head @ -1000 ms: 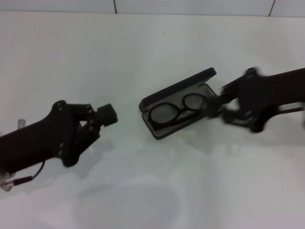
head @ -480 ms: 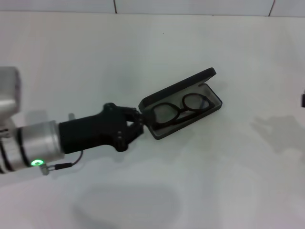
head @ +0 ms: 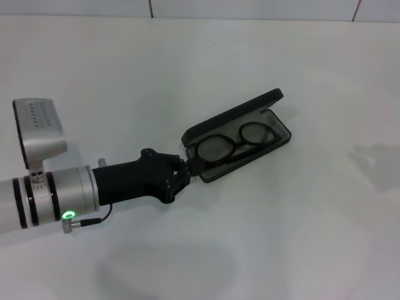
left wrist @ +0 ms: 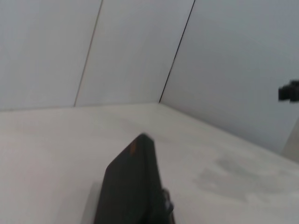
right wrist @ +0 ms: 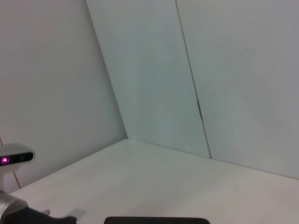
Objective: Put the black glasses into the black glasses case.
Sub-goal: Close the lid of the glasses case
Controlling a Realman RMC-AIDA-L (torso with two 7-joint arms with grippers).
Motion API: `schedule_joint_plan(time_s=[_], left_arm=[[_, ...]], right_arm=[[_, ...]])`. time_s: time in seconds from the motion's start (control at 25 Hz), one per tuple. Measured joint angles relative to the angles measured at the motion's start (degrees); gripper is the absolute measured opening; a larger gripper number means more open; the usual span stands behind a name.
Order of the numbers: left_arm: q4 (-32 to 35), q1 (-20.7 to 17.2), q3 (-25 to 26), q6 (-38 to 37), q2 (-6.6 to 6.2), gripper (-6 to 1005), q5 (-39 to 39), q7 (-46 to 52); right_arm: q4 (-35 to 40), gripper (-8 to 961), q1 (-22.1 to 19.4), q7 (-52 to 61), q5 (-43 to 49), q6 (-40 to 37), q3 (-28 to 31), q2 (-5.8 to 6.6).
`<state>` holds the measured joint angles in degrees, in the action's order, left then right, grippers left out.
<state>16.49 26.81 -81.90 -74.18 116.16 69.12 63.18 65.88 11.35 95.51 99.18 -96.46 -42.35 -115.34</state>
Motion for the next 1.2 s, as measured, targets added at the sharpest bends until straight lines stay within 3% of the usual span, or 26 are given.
schedule_joint_plan(time_s=[0.64, 0.96, 1.2], left_arm=[[0.3, -0.02, -0.09, 3.44, -0.64, 49, 1.8, -0.34], [0.3, 1.0, 0.09, 6.18, 1.88, 49, 6.22, -0.57], [0.44, 1.11, 0.3, 6.28, 2.6, 50, 5.95, -1.82]], right_arm=[[-6.89, 198, 2.32, -3.44, -0.39, -1.96, 0.73, -0.04], [-9.51, 202, 2.14, -4.26, -0.42, -3.77, 0.78, -0.14], [-10.66, 206, 1.94, -4.81, -0.45, -4.74, 0.78, -0.14]])
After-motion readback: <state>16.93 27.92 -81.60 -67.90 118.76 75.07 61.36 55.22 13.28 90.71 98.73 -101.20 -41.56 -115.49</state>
